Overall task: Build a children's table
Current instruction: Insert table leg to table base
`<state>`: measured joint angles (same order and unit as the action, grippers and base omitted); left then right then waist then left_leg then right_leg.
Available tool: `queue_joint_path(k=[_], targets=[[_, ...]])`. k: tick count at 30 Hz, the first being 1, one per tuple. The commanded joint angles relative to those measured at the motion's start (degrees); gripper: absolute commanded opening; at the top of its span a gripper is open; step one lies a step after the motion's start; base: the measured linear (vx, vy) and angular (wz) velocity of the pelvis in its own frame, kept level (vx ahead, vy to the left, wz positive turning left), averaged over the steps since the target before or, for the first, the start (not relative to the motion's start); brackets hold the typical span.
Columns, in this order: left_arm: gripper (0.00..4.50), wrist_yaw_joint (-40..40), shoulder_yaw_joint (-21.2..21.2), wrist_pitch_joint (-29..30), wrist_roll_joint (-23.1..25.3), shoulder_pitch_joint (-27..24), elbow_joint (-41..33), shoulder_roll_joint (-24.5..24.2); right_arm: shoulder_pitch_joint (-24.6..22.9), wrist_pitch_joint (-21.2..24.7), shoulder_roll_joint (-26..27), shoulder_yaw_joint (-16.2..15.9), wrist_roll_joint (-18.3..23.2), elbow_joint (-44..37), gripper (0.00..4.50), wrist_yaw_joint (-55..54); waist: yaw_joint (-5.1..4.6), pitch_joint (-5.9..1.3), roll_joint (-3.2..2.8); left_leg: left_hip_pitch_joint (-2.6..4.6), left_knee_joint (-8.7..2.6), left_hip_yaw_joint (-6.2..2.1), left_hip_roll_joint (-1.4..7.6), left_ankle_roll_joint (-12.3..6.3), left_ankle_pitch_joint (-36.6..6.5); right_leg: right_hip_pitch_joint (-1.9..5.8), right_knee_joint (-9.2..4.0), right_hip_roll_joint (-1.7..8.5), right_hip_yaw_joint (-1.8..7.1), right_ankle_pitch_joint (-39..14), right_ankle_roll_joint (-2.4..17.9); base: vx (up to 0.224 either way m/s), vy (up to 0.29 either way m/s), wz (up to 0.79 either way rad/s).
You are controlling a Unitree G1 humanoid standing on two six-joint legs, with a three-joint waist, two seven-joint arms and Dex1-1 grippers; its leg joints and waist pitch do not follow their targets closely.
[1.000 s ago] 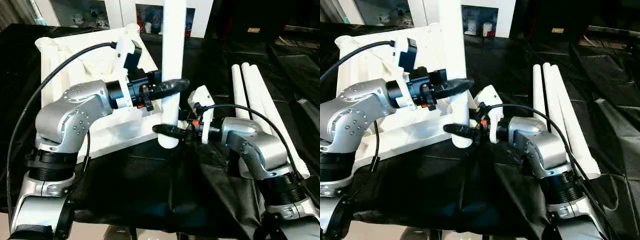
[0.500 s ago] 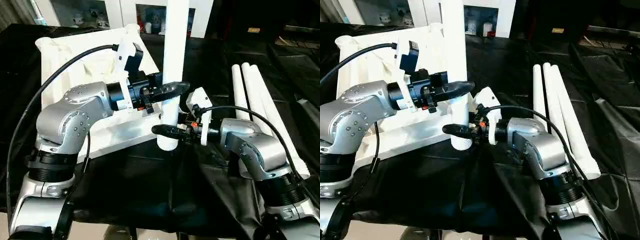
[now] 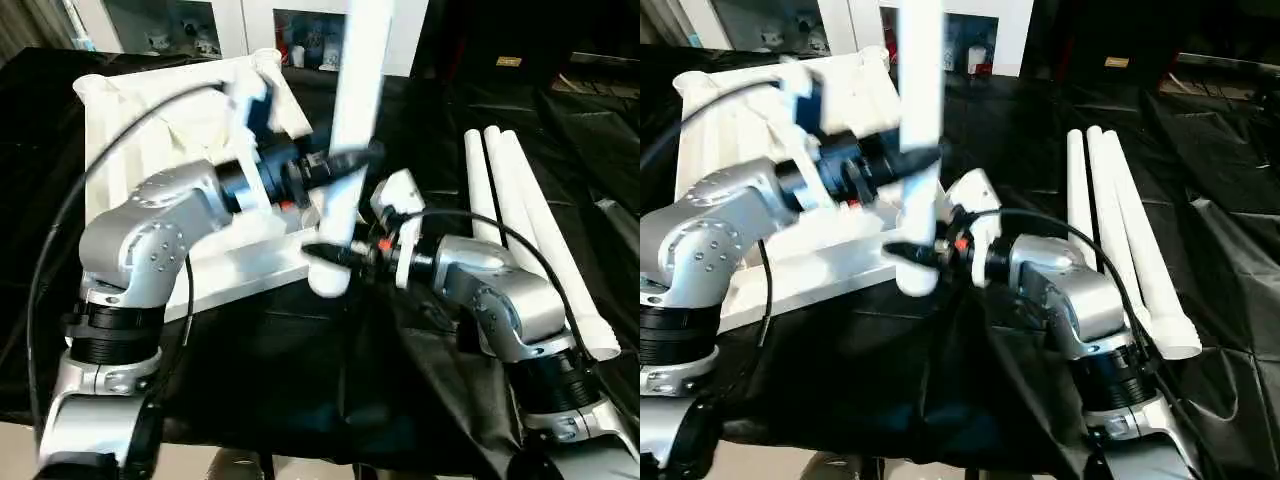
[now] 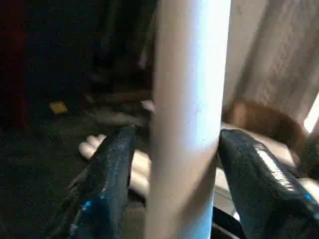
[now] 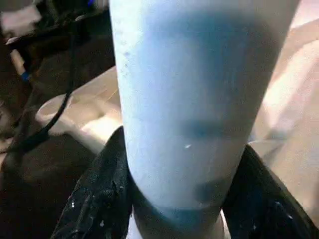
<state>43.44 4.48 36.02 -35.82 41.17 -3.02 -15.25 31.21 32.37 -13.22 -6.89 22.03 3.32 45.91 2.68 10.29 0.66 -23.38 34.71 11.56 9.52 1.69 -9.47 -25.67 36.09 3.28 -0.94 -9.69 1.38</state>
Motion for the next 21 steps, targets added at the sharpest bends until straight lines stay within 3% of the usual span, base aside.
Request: queue_joint_path(k=[1,2,4,6,8,9,10,12,13,14,15,16,17,18,21], targets=[[3.25,-1.52,1.89,-2.13,-0.65,0.61,0.69,0.74,0.81,-1.44,0.49,2.13,1.45,-0.07,1.88,-1.02,0.31,-6.15,0.01,1.49,-3.19,-1.43,2.82,-4.89,-3.53,4.52,-3.28,4.07,2.35,-1.77,16.09,0.0,0.0,0.0],[3.32,-4.99,7.34,-4.95,-4.64,1.17,2.66,4.39,1.5,-2.47,1.75,4.7,2.95,0.19,1.88,-2.55,0.21,-6.16,0.0,1.41,-3.12,-1.28,2.67,-4.96,-3.33,4.5,-3.21,3.93,2.36,-1.16,16.36,0.0,0.0,0.0],[3.51,-8.69,13.14,-7.77,-9.28,1.65,4.48,7.95,2.2,-3.54,2.66,6.86,3.82,0.51,1.87,-4.08,0.34,-6.2,0.08,1.27,-3.01,-1.35,2.52,-4.94,-4.02,4.68,-3.37,4.02,2.29,-0.79,17.19,0.0,0.0,0.0],[3.67,-10.95,15.91,-8.32,-11.2,1.76,5.49,9.02,2.6,-4.33,2.81,7.67,3.52,1.03,1.87,-5.1,0.31,-6.28,0.14,1.34,-3.02,-1.42,2.5,-5.51,-4.04,4.59,-3.29,3.8,2.17,-0.68,16.7,0.0,0.0,0.0],[3.8,-15.08,17.75,-7.98,-9.56,1.37,7.06,8.43,3.19,-5.22,2.02,8.23,2.14,2.42,1.87,-6.38,0.19,-6.23,0.05,1.41,-3.02,-1.39,2.51,-5.67,-3.95,4.43,-3.35,3.68,2.13,-1.16,16.28,0.0,0.0,0.0],[3.86,-15.94,16.75,-8.73,-6.28,0.59,7.17,7.21,3.34,-5.56,1.46,8.17,1.25,3.06,1.87,-6.67,0.19,-6.22,0.02,1.46,-3.03,-1.4,2.54,-5.66,-4.13,4.37,-3.42,3.62,2.11,-1.8,15.97,0.0,0.0,0.0],[3.86,-16.73,14.31,-4.43,-2.94,-1.04,6.55,4.64,3.33,-6.0,0.43,7.82,-0.06,3.93,1.87,-6.6,0.21,-6.22,0.11,1.6,-3.11,-1.48,2.64,-5.73,-3.79,4.36,-3.43,3.63,2.16,-2.93,14.47,0.0,0.0,0.0],[4.07,-16.6,12.78,-2.67,-1.53,-1.86,6.0,3.51,3.26,-6.23,0.07,7.67,-0.44,4.17,1.87,-6.6,0.14,-6.17,0.01,1.63,-3.12,-1.43,2.64,-5.7,-3.03,4.24,-3.39,3.62,2.15,-3.23,14.12,0.0,0.0,0.0],[4.14,-14.94,9.87,-2.88,1.28,-3.33,4.67,1.95,3.21,-6.33,-0.28,7.52,-0.74,4.31,1.87,-6.55,0.21,-6.2,0.04,1.73,-3.12,-1.47,2.71,-5.76,-2.84,4.18,-3.43,3.67,2.17,-3.24,14.03,0.0,0.0,0.0],[4.17,-11.3,3.95,-5.42,6.96,-5.94,2.95,-1.06,3.2,-6.58,-0.73,7.27,-1.34,4.53,1.87,-6.52,0.18,-6.1,0.01,1.62,-3.19,-1.46,2.8,-5.96,-2.78,4.11,-3.38,3.7,2.2,-3.57,13.93,0.0,0.0,0.0],[4.17,-11.3,3.95,-5.42,6.96,-5.94,2.95,-1.06,3.2,-6.58,-0.73,7.27,-1.34,4.53,1.87,-6.52,0.36,-6.19,-0.04,1.76,-3.26,-1.64,3.06,-6.24,-2.76,4.05,-3.42,3.95,2.21,-4.06,13.58,0.0,0.0,0.0],[4.19,-8.26,0.57,-8.41,9.86,-7.89,1.87,-2.43,3.23,-6.76,-1.01,7.04,-1.81,4.73,1.87,-6.5,0.29,-6.09,-0.05,1.78,-3.34,-1.58,3.08,-6.41,-2.66,3.89,-3.5,3.85,2.21,-4.28,13.52,0.0,0.0,0.0],[4.41,-8.26,0.57,-8.41,9.86,-7.89,1.87,-2.43,3.23,-6.76,-1.01,7.04,-1.81,4.73,1.87,-6.5,0.26,-6.05,-0.08,1.77,-3.35,-1.51,3.14,-6.3,-2.63,3.89,-3.45,3.93,2.23,-4.05,13.7,0.0,0.0,0.0],[4.41,-5.73,-4.1,-10.65,12.7,-10.71,0.45,-4.53,3.24,-7.13,-1.37,6.62,-2.48,5.05,1.87,-6.56,0.45,-6.05,-0.17,1.81,-3.33,-1.51,3.08,-6.11,-2.56,3.85,-3.48,4.0,2.25,-3.45,14.06,0.0,0.0,0.0],[4.5,-9.44,-9.6,-10.72,18.14,-12.83,0.5,-7.11,3.22,-7.9,-1.55,5.84,-3.29,5.76,1.87,-6.92,0.32,-5.76,-0.31,1.76,-3.52,-1.42,3.19,-5.18,-4.7,3.75,-3.61,3.97,2.34,-4.62,13.92,0.0,0.0,0.0]])
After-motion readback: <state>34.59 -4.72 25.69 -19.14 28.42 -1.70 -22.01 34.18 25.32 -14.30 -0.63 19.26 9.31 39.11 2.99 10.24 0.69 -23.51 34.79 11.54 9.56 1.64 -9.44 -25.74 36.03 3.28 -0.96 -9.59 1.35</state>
